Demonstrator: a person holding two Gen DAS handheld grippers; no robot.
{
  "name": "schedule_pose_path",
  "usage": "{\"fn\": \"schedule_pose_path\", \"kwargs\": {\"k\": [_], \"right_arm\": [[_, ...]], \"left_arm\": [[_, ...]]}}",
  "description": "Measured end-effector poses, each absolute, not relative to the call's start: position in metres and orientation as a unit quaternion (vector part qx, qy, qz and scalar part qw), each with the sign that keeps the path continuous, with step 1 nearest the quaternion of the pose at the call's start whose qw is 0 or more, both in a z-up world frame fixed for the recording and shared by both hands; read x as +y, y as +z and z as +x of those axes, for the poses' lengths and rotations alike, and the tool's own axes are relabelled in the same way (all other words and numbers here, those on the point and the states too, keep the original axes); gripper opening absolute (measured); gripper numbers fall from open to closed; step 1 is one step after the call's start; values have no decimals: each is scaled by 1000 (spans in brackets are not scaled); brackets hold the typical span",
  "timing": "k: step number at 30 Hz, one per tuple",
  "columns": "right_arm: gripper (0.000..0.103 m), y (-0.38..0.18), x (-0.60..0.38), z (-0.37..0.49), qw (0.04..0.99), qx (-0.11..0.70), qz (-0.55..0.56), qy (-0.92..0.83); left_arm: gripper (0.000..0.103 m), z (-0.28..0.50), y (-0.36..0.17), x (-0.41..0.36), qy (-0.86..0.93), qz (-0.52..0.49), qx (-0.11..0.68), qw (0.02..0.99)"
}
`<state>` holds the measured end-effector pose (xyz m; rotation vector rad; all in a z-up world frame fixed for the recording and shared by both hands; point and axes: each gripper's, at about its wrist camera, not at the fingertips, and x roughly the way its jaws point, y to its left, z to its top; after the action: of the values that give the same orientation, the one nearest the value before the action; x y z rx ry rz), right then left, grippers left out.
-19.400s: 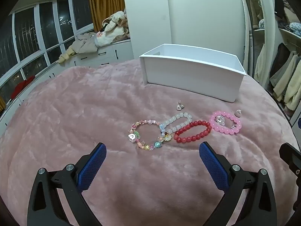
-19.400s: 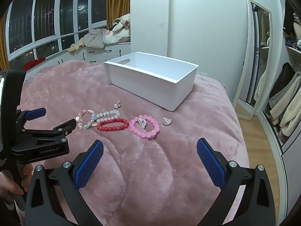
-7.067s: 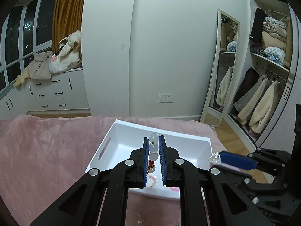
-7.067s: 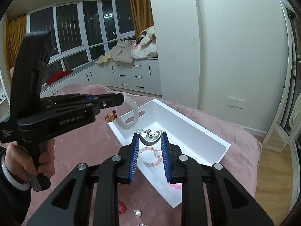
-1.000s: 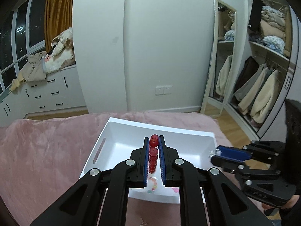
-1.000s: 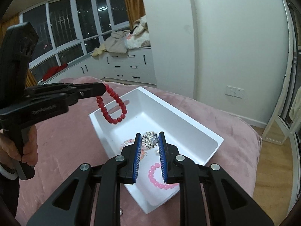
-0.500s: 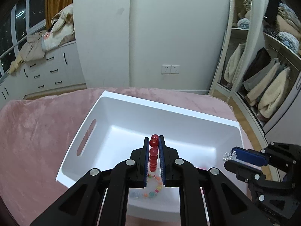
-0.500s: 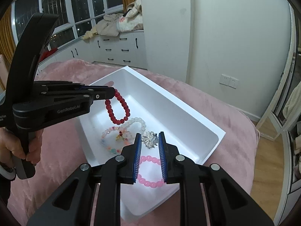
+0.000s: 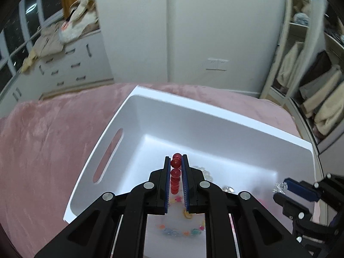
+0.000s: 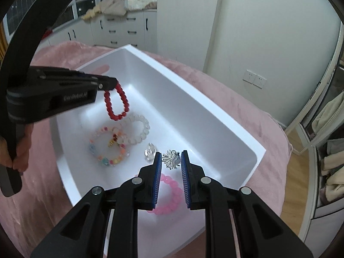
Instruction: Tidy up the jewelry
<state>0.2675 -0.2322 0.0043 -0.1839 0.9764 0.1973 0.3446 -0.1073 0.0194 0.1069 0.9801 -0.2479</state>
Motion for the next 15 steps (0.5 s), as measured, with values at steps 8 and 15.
{"fn": "schedule_pose_path", "kwargs": {"k": [8, 15], "right_arm": [[19, -14, -226, 276, 859, 496, -107, 71], [32, -12, -221, 272, 870, 477, -102, 66]], "left_arm": [[15, 352, 2, -95, -98, 25, 500, 860], [24, 351, 4, -94, -101, 13, 501, 859]]}}
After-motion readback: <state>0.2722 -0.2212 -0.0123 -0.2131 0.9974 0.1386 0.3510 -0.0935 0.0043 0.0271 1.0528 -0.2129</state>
